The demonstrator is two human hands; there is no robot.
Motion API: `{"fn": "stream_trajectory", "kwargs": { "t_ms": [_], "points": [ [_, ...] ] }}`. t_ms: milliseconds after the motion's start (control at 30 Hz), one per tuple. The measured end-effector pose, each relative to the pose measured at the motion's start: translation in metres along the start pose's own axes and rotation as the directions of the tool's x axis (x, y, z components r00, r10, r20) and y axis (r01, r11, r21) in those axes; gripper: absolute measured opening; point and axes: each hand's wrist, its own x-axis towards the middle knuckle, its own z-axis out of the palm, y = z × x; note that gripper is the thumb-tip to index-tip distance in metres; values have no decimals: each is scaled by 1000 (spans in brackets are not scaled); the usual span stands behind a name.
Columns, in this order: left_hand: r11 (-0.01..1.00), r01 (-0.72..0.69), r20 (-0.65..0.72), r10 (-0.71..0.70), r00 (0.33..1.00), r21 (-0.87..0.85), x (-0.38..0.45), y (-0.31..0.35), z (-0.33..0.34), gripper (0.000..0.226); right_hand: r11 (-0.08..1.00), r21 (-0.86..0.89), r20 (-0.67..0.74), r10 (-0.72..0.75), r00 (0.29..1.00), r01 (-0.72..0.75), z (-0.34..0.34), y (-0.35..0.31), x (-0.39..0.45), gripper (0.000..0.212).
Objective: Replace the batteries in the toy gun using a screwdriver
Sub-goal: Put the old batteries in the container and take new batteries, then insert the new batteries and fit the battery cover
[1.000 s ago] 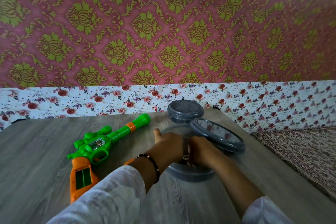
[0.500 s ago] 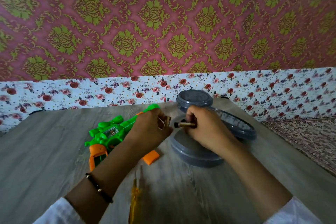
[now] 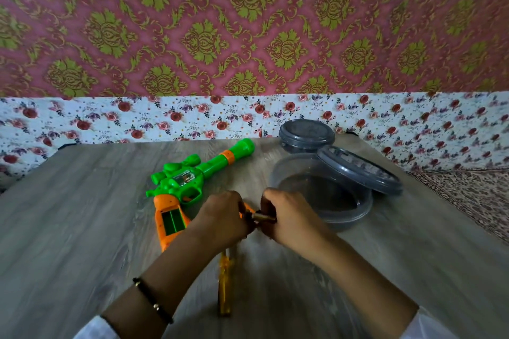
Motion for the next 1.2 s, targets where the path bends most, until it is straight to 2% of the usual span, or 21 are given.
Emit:
{"fn": "stream_trajectory", "kwargs": {
  "t_ms": [167, 333, 500, 600, 733, 900, 1000, 1100, 1200],
  "points": [
    [992, -2, -29, 5, 1000, 127, 6, 0, 10, 24, 998, 6, 5, 66, 998, -66, 11, 3, 1, 16],
    [994, 25, -33, -22, 999, 105, 10, 1, 15, 15, 996, 3, -51, 84, 995, -84, 18, 6, 0, 19],
    [998, 21, 16, -22, 1000, 67, 9, 1, 19, 25, 991, 64, -45, 118, 992, -115, 20, 8, -6, 35],
    [999, 7, 19, -8, 1000, 33, 7, 2, 20, 26, 988, 114, -64, 110, 992, -103, 24, 12, -8, 21],
    [999, -35, 58, 32, 998, 40, 3, 3, 12, 27, 993, 109, -127, 60, 990, -46, 26, 14, -10, 11],
    [973, -175, 190, 146, 971, 150, -10, 8, 8, 59, 977, 185, -308, -48, 950, 109, 15, 12, -13, 7],
    [962, -229, 162, 205, 965, 149, -10, 11, 17, 53, 971, 147, -379, -120, 918, 188, 11, 12, -14, 9],
    [941, -266, 124, 245, 962, 210, -9, 13, 19, 46, 973, 127, -390, -130, 912, 193, 10, 13, -14, 12],
    [948, -237, 101, 220, 970, 214, -6, 10, 22, 48, 974, 119, -406, -130, 905, 193, 11, 17, -14, 10]
  ]
}}
